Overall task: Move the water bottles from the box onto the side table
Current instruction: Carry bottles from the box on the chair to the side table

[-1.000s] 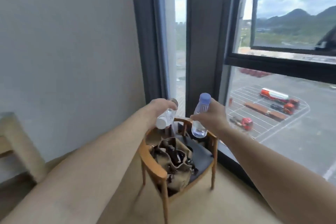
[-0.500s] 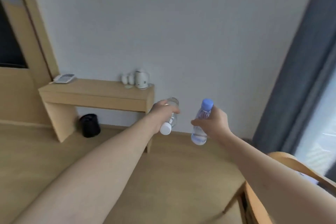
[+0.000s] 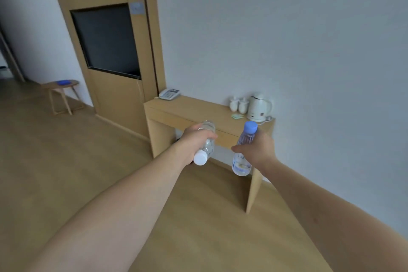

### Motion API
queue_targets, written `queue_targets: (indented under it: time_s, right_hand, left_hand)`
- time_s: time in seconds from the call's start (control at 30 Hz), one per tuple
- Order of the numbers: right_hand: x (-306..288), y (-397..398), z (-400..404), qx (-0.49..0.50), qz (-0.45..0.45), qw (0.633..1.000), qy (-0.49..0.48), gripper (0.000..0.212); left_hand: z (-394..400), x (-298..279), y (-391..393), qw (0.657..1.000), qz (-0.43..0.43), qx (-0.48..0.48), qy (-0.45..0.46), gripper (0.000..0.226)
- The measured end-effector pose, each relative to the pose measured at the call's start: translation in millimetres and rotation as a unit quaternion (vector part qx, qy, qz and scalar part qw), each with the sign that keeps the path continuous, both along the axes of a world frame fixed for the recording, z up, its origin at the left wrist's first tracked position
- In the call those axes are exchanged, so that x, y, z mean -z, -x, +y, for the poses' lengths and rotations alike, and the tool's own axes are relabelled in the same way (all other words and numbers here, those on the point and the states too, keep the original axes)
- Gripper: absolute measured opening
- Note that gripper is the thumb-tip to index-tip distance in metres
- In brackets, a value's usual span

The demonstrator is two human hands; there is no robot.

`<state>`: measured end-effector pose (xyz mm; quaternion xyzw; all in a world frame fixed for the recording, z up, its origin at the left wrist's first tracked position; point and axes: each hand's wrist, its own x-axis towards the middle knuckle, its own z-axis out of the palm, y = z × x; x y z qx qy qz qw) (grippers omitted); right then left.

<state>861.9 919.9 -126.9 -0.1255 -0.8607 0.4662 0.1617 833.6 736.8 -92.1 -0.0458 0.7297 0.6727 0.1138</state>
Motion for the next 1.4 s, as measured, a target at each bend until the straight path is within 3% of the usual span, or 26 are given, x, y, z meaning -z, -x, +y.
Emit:
queue_targets:
  time_s: [0.27,0.37,0.53,0.8,1.17,1.4]
  right_hand:
    - [17.0,160.4,-35.6,-0.042,0.0,0.999,-0.012,0.038]
    - [25.6,230.6,-44.7,-0.03,-0.002,1.0,-0.01,0.041]
    - [26.3,347.4,-61.5,-0.003,-0.015,1.0,-0.003,0.042]
    - [28.1,500.7,-63.3,0.032,-0.035,0.999,-0.003,0.047]
    - [72.2,715.7,2.1,0.061,-0.046,0.997,0.003,0.044]
    - [83.9,835.9,53.3,0.088,-0.084,0.993,0.005,0.046]
  left_hand:
    - [-34.4,27.5,158.4,0.999,-0.015,-0.037,-0.002,0.054]
    - [-43.9,41.5,232.0,1.0,-0.018,-0.025,0.006,0.071]
    - [-60.0,41.9,358.0,0.999,-0.035,0.004,0.014,0.064]
    - [-54.0,37.5,528.6,0.998,-0.053,0.04,0.02,0.078]
    - [6.9,86.4,747.0,0.991,-0.1,0.071,0.052,0.069]
    - [58.4,89.8,880.0,0.975,-0.176,0.113,0.077,0.045]
